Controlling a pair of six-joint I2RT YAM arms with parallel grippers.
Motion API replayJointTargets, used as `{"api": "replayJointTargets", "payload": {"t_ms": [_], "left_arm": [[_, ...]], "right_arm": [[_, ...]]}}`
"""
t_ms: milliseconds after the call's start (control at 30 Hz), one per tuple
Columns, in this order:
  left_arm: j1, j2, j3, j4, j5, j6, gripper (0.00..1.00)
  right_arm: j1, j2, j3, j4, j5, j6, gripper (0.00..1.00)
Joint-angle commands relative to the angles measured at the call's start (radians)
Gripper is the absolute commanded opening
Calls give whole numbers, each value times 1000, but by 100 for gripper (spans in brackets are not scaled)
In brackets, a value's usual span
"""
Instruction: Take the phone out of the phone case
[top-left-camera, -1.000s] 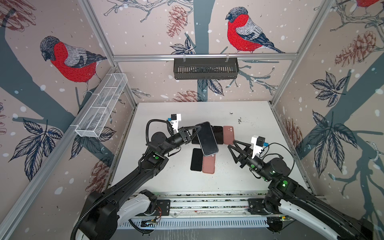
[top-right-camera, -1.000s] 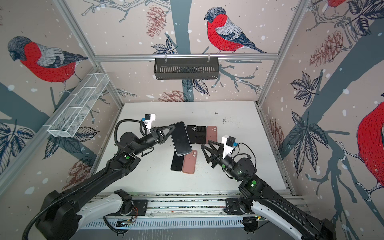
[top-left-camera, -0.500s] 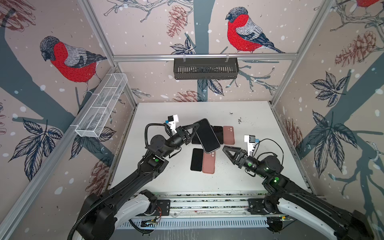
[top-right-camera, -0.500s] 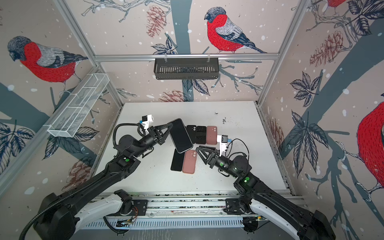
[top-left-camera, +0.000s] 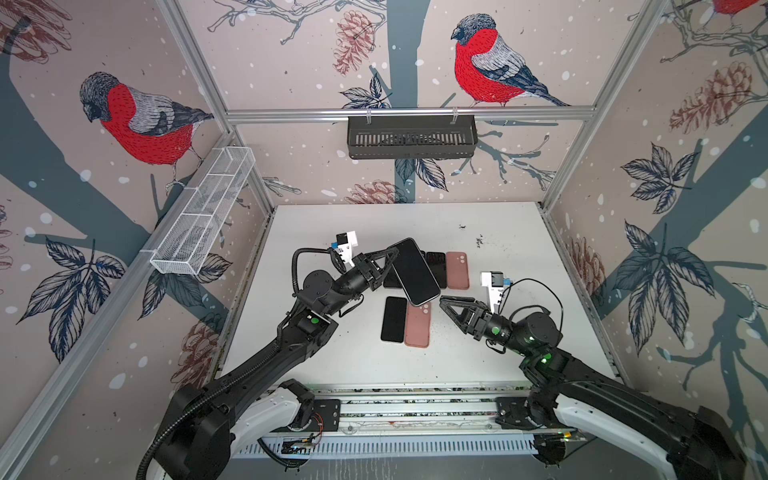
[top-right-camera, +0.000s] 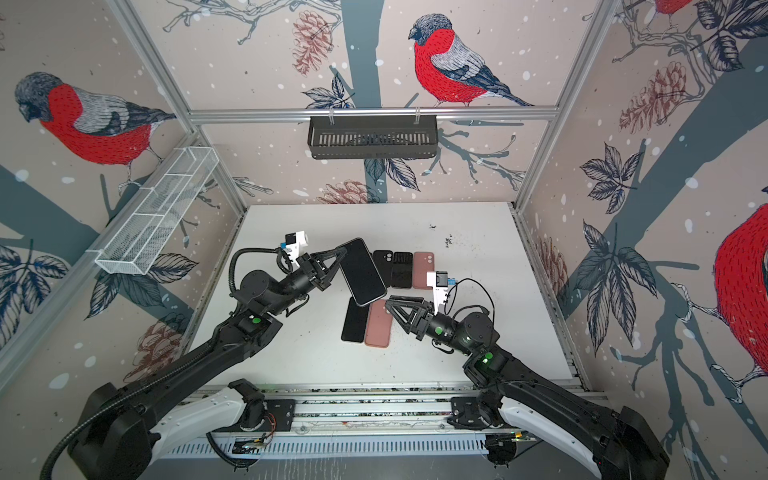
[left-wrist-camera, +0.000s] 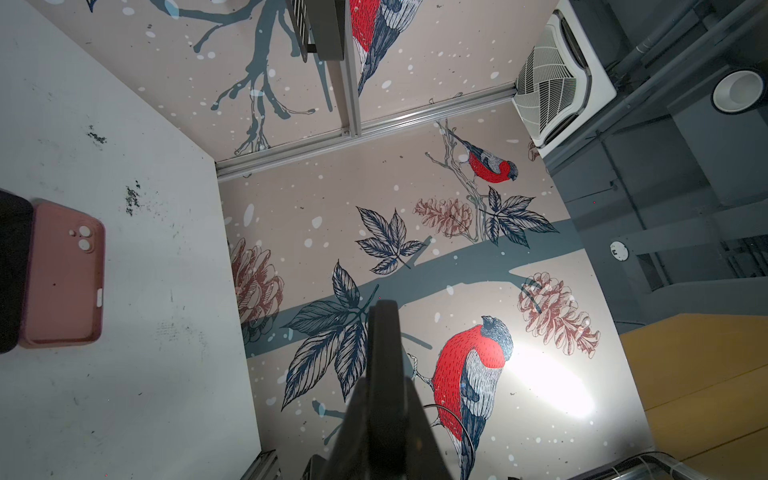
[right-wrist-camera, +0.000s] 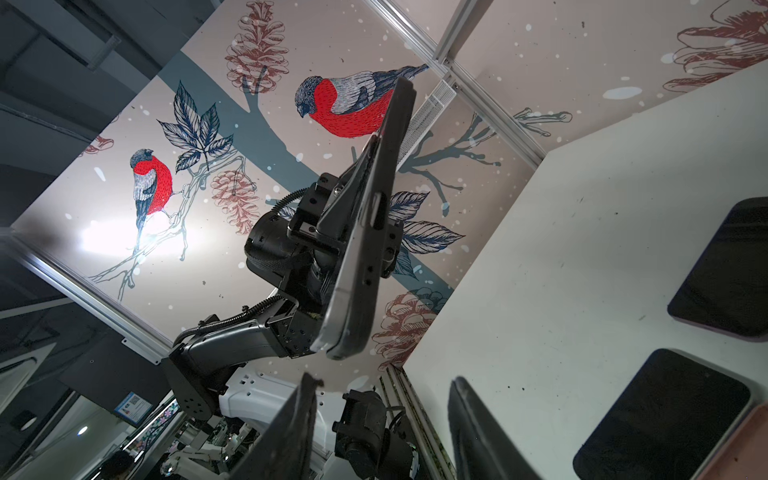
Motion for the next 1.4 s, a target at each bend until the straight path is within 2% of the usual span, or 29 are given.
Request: {"api": "replayJointTargets", "payload": {"t_ms": [0,433,867,1200,1367], "left_arm": [[-4,2,-1,133,4,0,0],[-28,28,2,182,18,5,0],[-46,41,-1,198,37,19,0],[-61,56,2,213,58,34,0],[-64,56,-9,208,55,41,0]], "right_arm": [[3,9,7,68,-13,3,53],[-4,58,12,83,-4,-4,52],[-56,87,19,102,-26,22,52],[-73,123,27,137,-49,42,48],[-80,125,21,160,-58,67,40]]}}
